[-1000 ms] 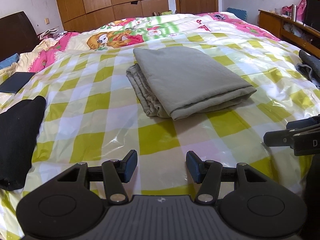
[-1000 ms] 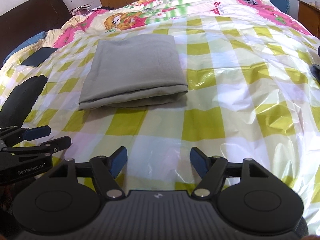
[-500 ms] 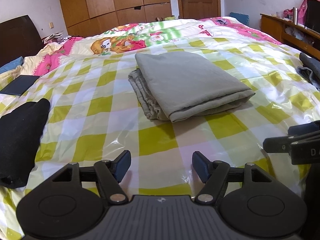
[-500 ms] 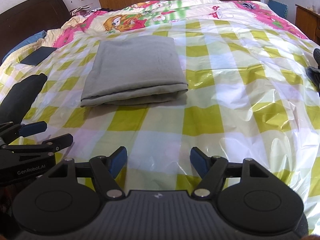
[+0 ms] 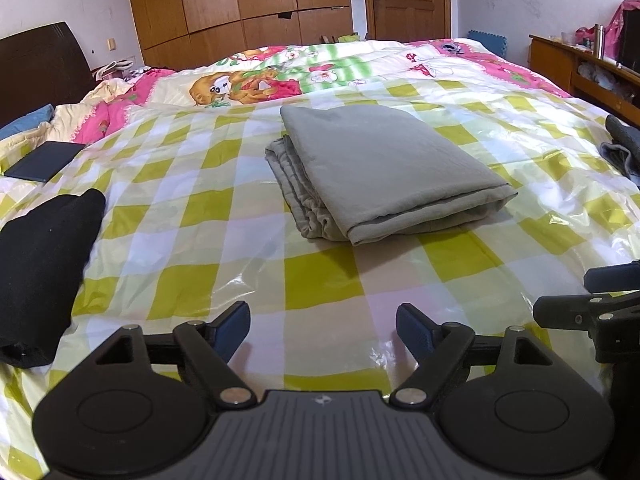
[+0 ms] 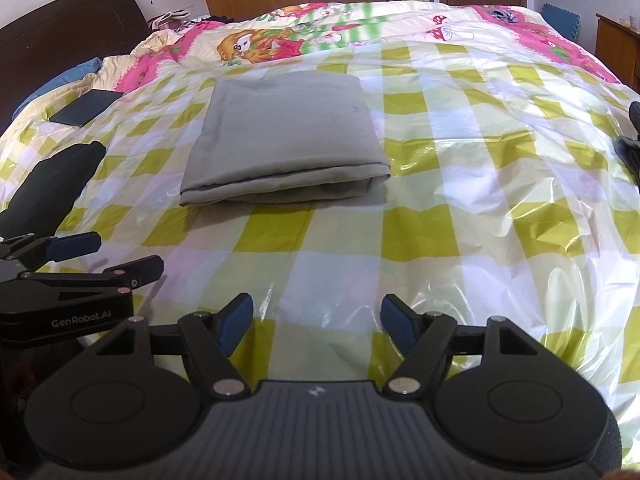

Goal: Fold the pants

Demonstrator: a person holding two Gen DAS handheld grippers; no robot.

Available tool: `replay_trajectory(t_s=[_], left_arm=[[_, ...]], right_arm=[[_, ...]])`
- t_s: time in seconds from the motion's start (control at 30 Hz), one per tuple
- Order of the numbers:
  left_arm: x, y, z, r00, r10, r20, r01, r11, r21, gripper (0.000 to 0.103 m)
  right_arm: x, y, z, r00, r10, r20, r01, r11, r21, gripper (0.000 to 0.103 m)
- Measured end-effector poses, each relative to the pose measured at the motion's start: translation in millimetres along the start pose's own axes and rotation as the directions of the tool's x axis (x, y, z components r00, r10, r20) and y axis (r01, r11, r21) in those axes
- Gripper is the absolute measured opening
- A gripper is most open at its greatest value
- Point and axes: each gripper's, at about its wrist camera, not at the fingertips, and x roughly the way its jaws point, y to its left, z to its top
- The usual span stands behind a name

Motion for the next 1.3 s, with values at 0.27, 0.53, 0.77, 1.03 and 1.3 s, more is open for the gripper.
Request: replay_trajectory(t_s=[0.27, 0.53, 0.77, 1.03, 1.3], left_arm=[[-4.1, -5.0, -0.6, 1.000, -0.022, 0.004, 0.022, 1.000, 0.007, 0.100], [-5.0, -8.2, -0.8, 1.000, -0.026, 0.000, 0.026, 1.000, 0.012, 0.102], [-6.4, -7.0, -1.2, 0.999, -0.033, 0.004, 0.033, 0.999, -0.001, 0.103], [-6.3, -7.1, -1.0, 0.999, -0.034, 0.004, 0.034, 0.999, -0.002, 0.103], [-6.0, -7.1, -2.0, 0.999, -0.042, 0.000, 0.042, 0.999, 0.000, 0.103]], right_arm=[[-1.4, 1.4, -0.3, 1.000, -0.004, -0.001, 0.004, 1.000, -0.001, 0.073], [2.1, 3.7, -0.8, 1.000, -0.009, -0.011, 0.009, 1.000, -0.014, 0.073], [2.6, 3.9, -1.2, 1.000, -0.010, -0.011, 0.010, 1.000, -0.014, 0.073], [2.8, 3.3, -0.9, 1.000, -0.009, -0.012, 0.009, 1.000, -0.015, 0.073], [3.3, 3.3, -1.4, 1.000, -0.009, -0.013, 0.008, 1.000, -0.014, 0.075]])
